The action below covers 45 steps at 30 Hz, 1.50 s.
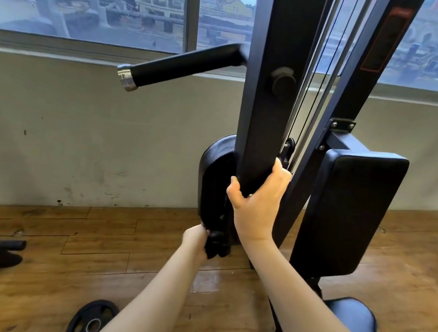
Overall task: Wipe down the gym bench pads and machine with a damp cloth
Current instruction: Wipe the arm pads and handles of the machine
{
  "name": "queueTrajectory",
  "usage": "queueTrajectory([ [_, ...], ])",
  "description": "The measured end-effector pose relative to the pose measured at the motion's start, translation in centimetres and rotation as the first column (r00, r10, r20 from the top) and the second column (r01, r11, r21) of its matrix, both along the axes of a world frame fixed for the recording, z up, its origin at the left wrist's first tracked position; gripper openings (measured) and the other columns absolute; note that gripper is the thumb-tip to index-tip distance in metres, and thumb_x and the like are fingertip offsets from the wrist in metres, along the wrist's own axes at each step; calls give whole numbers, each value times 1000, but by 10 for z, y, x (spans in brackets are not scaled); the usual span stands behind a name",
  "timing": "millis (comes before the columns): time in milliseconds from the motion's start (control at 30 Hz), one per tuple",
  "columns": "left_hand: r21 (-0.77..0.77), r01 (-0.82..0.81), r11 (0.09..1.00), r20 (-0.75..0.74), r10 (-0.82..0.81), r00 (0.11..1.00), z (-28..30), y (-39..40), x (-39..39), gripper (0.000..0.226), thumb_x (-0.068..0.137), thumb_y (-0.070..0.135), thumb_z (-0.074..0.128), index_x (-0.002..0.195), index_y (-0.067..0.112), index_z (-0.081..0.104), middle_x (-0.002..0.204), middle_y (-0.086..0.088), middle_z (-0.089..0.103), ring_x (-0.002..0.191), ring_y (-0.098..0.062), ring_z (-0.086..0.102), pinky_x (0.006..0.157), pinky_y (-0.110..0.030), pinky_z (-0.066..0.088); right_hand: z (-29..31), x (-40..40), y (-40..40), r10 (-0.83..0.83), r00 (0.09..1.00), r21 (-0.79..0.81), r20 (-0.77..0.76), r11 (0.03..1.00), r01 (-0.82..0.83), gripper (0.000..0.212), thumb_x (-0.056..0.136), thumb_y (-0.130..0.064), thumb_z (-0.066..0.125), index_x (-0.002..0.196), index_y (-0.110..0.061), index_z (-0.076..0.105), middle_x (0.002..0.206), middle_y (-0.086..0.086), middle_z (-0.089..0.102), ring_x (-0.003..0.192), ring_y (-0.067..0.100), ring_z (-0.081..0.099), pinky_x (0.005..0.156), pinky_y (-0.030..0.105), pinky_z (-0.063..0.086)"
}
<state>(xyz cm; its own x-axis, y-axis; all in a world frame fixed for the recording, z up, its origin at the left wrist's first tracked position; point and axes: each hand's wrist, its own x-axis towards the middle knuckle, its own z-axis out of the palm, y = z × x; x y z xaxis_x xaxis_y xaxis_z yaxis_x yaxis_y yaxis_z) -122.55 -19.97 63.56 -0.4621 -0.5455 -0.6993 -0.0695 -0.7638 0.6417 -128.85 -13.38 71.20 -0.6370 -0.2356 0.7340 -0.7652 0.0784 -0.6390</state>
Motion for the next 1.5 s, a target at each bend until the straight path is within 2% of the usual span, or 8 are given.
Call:
queueTrajectory([
  [100,85,-11,996,-83,18,996,4,4,-6,25,99,9,42,76,5,53,52,-6,51,32,-17,49,33,-18,38,-1,2,1,2,1000,29,14,1000,-2,69,74,-37,60,127,1,40,107,9,41,100,14,39,85,9,33],
  [533,193,-143,971,-73,160,984,27,-21,29,36,96,-2,19,79,14,47,72,-2,38,23,-9,35,29,-11,30,-3,8,-2,12,1000,15,17,1000,-12,70,72,-34,63,126,5,41,106,12,42,99,13,38,85,8,35],
  [700,171,-112,979,-319,163,933,89,-23,27,27,94,-10,25,91,2,50,85,-15,52,71,-24,54,58,-35,50,0,-6,2,-11,1000,18,13,1000,10,69,73,-25,68,128,5,38,108,2,33,100,8,35,86,5,34],
  [867,-54,-213,976,-453,166,876,123,-3,30,19,95,-5,42,89,3,58,85,-14,62,74,-23,63,62,-31,56,0,-11,7,-5,1000,15,30,1000,5,70,72,-27,67,129,1,38,110,1,33,101,9,38,83,7,33],
  [933,-457,-354,816,-453,129,882,124,3,38,20,94,0,49,96,10,66,90,-5,70,83,-14,68,69,-24,56,0,-11,6,-3,1000,15,31,1000,3,70,71,-25,70,129,-1,38,109,0,34,100,8,38,83,4,35],
  [1000,-876,-359,323,-348,94,933,119,3,34,28,93,3,53,113,18,66,108,6,68,103,-4,61,86,-18,51,-2,-9,4,-12,1000,34,27,999,11,70,71,-21,72,128,1,39,109,3,37,100,11,40,81,11,39],
  [1133,-905,-218,-364,-229,-12,973,65,3,7,32,90,1,52,119,7,62,111,-2,64,104,-12,51,92,-19,46,-2,-3,3,-7,999,21,37,1000,6,66,71,-16,76,125,-2,41,108,2,39,98,20,47,77,30,49],
  [1500,-805,-155,-573,-213,35,976,24,-6,-6,27,92,3,50,113,-3,66,105,-10,69,91,-21,52,80,-35,54,1,-6,17,60,995,66,82,996,-66,73,72,-12,77,133,-5,36,111,-1,36,100,6,43,79,6,40],
])
